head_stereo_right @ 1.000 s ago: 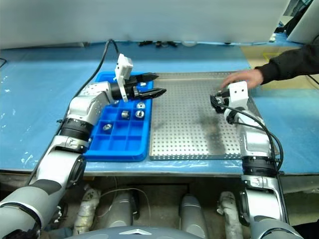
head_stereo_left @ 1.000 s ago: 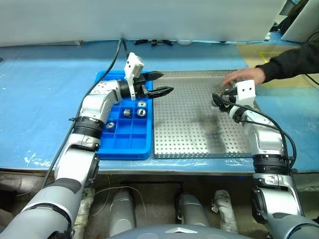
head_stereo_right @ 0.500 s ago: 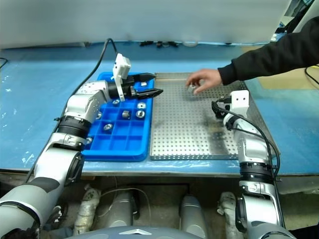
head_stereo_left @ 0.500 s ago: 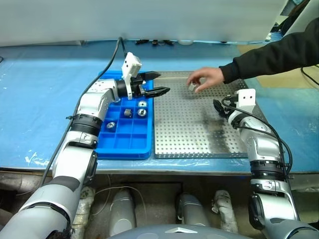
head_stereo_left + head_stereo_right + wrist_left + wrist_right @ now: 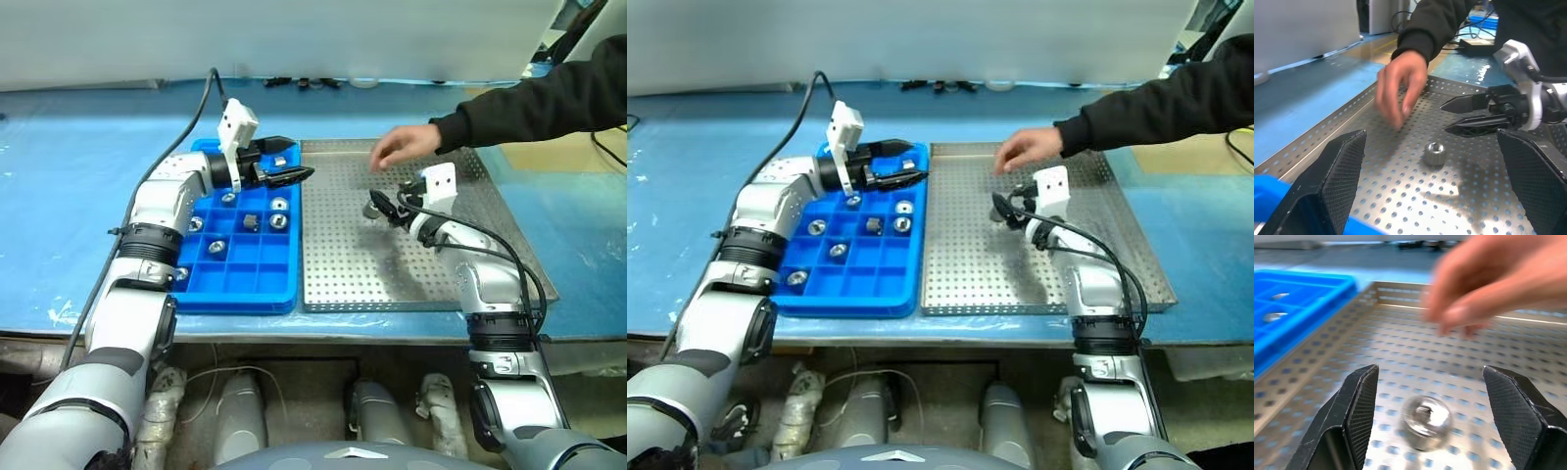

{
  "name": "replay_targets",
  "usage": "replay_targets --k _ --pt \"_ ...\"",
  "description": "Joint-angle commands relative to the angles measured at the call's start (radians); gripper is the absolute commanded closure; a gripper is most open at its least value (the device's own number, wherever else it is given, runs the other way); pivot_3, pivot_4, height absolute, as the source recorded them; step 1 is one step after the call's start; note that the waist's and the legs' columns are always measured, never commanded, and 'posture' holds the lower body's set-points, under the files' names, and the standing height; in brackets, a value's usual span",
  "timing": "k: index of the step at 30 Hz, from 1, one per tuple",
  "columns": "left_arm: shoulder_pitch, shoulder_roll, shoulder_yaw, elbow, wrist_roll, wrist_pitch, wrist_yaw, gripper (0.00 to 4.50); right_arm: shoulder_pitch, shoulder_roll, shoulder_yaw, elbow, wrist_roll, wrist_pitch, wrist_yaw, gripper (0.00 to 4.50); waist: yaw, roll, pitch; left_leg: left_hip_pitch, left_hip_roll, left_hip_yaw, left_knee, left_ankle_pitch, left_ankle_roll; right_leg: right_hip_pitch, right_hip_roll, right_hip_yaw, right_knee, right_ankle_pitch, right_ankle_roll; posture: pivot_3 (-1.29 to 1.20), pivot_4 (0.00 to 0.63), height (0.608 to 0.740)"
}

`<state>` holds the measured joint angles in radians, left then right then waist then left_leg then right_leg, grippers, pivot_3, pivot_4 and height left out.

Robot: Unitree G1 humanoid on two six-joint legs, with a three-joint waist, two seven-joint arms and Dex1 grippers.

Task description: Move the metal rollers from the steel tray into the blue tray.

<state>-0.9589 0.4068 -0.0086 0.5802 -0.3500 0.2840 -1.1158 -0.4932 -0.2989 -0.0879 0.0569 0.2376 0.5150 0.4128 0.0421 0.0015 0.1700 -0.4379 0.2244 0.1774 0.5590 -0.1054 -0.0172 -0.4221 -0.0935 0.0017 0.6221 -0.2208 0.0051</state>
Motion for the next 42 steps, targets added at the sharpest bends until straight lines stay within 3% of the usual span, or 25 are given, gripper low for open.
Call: replay_targets --k 1,10,30,33,37,42 --pt "-0.005 0.030 0.054 -0.034 -0.020 0.011 0.022 0.00 0.005 -0.001 0.023 -0.041 0.012 0.002 0.024 0.91 0.005 0.000 0.000 0.000 0.000 0.000 0.000 0.000 0.000 0.000 0.000 0.000 0.000 0.000 0.000 -0.21 0.150 0.740" --pt "0.103 0.088 0.090 -0.164 -0.015 0.059 0.095 0.00 -0.096 0.042 -0.016 0.236 -0.051 -0.149 -0.097 0.91 0.004 0.000 0.000 0.000 0.000 0.000 -0.002 0.001 -0.002 -0.001 0.000 0.000 0.000 0.000 0.000 -0.17 0.150 0.740" --pt "0.137 0.110 0.113 -0.244 -0.050 0.131 0.130 0.00 -0.085 0.094 0.020 0.336 -0.079 -0.195 -0.097 0.91 0.004 0.000 0.000 0.000 0.000 0.000 -0.010 0.004 -0.006 -0.002 0.000 -0.001 -0.003 0.000 0.000 -0.15 0.150 0.740" --pt "0.133 0.112 0.113 -0.247 -0.051 0.136 0.131 0.00 -0.084 0.092 0.011 0.340 -0.076 -0.197 -0.100 1.54 0.003 0.000 0.000 0.000 0.000 0.000 -0.012 0.004 -0.006 -0.002 0.001 -0.001 -0.004 0.000 0.000 -0.15 0.150 0.740" --pt "0.133 0.111 0.112 -0.265 -0.059 0.146 0.129 0.00 -0.078 0.091 0.015 0.326 -0.078 -0.197 -0.104 2.80 0.003 0.000 0.000 0.000 0.000 0.000 -0.012 0.004 -0.006 -0.002 0.001 -0.001 -0.004 0.000 0.000 -0.16 0.150 0.740" --pt "0.136 0.109 0.111 -0.301 -0.080 0.172 0.116 0.00 -0.058 0.082 0.028 0.268 -0.074 -0.171 -0.075 2.83 0.003 0.000 0.000 0.000 0.000 0.000 -0.013 0.004 -0.006 -0.002 0.001 -0.001 -0.005 0.000 0.000 -0.16 0.150 0.740"
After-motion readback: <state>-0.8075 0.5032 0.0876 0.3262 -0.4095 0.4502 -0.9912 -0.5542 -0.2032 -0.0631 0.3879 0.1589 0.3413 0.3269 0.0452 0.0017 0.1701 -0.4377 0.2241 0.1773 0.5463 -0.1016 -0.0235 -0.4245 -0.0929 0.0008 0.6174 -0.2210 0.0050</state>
